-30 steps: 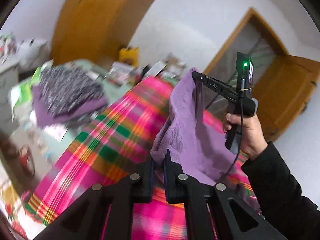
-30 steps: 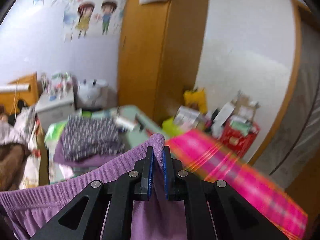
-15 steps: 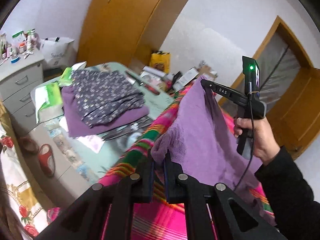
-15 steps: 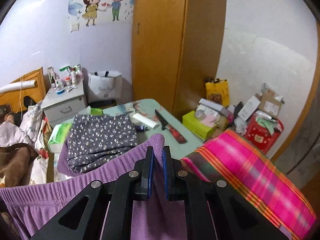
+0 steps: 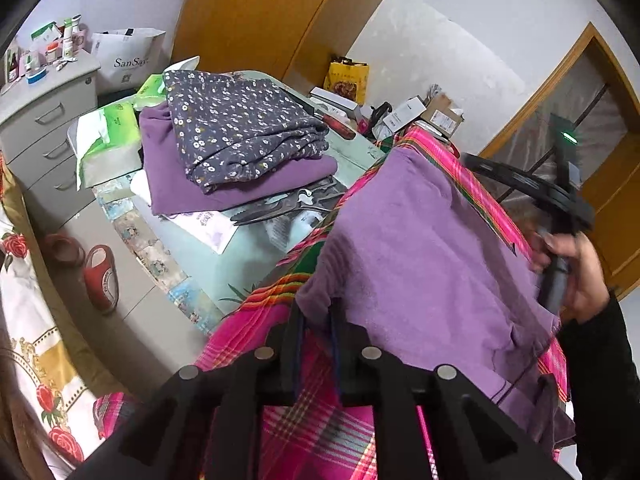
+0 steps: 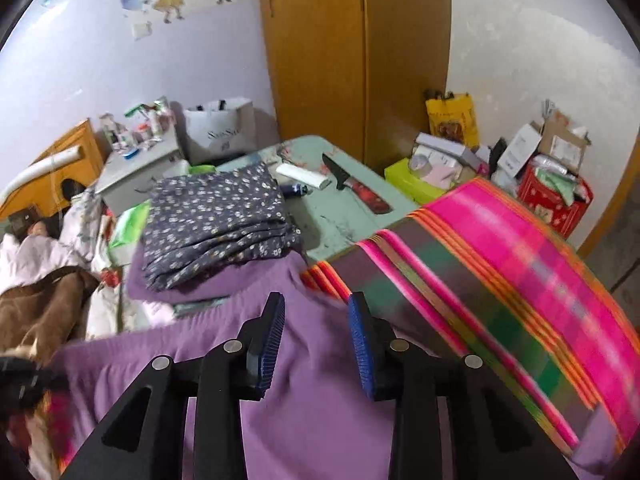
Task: Fold clothes
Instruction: 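Lower the garment flat onto the bed and open both tools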
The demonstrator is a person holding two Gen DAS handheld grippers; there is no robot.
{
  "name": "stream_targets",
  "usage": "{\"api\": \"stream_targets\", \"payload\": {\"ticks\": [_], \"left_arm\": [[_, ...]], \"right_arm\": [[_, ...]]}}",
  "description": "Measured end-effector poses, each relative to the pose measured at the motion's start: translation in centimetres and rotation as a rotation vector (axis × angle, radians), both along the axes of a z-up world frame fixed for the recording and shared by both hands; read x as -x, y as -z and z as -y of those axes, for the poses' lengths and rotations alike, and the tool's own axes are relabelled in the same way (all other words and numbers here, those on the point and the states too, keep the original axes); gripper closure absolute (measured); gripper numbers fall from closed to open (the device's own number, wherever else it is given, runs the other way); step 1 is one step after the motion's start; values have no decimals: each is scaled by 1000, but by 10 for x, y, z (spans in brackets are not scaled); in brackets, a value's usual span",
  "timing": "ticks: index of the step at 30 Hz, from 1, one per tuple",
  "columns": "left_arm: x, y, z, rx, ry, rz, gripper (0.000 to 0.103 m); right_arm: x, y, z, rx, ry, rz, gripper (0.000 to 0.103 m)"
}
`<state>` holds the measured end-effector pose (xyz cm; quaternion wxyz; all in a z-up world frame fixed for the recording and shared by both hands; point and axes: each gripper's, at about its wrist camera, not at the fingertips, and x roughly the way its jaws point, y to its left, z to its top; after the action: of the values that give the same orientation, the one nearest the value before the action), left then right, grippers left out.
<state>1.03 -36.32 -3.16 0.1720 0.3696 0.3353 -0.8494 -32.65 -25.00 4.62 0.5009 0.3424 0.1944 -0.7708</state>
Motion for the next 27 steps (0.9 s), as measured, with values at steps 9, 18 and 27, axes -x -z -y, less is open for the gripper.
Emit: {"api": "stream_targets", "payload": {"ticks": [9, 18, 27], "left_arm": [[-20, -5, -1, 1, -81, 43, 87], [-13, -41, -83, 102, 101, -41, 87], [3, -44, -160, 108, 275, -50, 87]], "right_arm": [[-63, -26, -183, 23, 77, -21, 68], [-146, 8, -331, 30, 267, 44, 67], [-225, 41, -368, 127, 282, 172, 63]]}}
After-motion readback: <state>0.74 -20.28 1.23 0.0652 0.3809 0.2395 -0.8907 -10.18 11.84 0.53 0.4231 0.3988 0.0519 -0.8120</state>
